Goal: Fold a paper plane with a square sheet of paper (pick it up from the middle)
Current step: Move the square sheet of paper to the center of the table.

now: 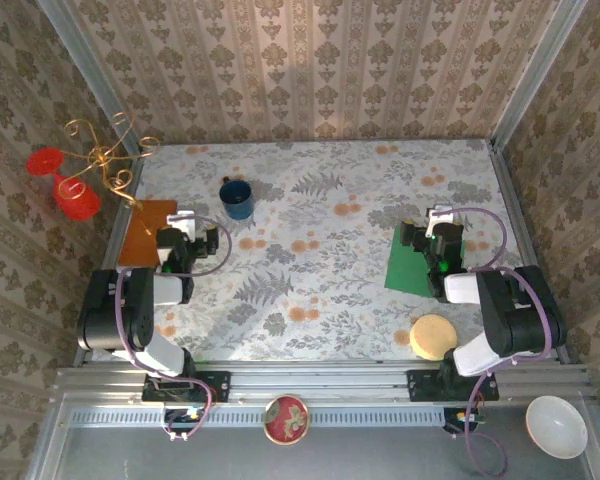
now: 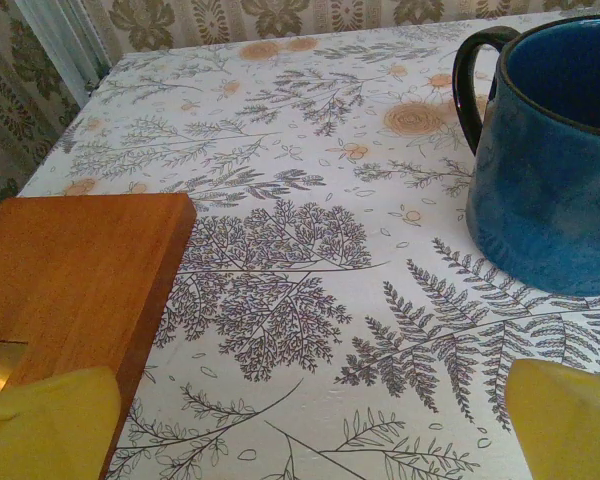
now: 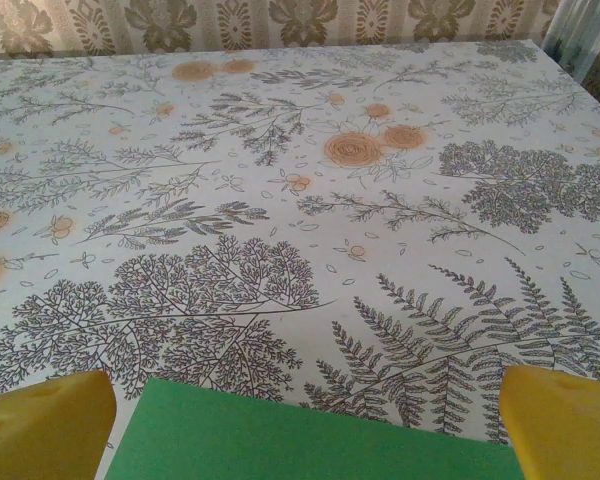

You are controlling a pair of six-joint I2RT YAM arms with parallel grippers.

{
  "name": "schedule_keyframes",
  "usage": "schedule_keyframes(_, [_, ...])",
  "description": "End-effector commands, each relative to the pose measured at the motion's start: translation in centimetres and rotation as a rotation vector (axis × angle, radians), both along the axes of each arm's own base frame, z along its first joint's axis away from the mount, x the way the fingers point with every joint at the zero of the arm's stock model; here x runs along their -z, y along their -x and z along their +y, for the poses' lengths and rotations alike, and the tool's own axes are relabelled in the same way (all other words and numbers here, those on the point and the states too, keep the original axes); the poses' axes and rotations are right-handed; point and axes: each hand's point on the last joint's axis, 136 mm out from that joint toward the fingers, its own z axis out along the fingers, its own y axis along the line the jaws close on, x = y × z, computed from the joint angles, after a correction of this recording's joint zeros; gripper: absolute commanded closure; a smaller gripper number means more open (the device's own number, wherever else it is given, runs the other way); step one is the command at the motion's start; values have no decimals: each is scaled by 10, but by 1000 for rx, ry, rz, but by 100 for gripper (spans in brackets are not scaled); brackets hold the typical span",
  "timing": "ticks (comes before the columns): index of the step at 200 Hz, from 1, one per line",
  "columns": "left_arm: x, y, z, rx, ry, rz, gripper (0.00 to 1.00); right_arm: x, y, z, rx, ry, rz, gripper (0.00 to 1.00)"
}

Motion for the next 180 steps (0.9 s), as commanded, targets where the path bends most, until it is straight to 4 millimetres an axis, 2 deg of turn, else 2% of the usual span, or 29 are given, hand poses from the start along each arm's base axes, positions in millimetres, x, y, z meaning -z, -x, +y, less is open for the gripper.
schedule_keyframes(1, [-8, -5, -2, 17, -14, -23, 0, -7, -4, 1, -9, -3, -30, 0])
schedule_keyframes(158, [-8, -5, -1, 22, -6, -22, 0, -7, -5, 0, -10, -7, -32, 0])
schedule_keyframes(180, [-19, -1, -4, 11, -38, -48, 0, -16, -1, 0, -7, -2, -56, 0])
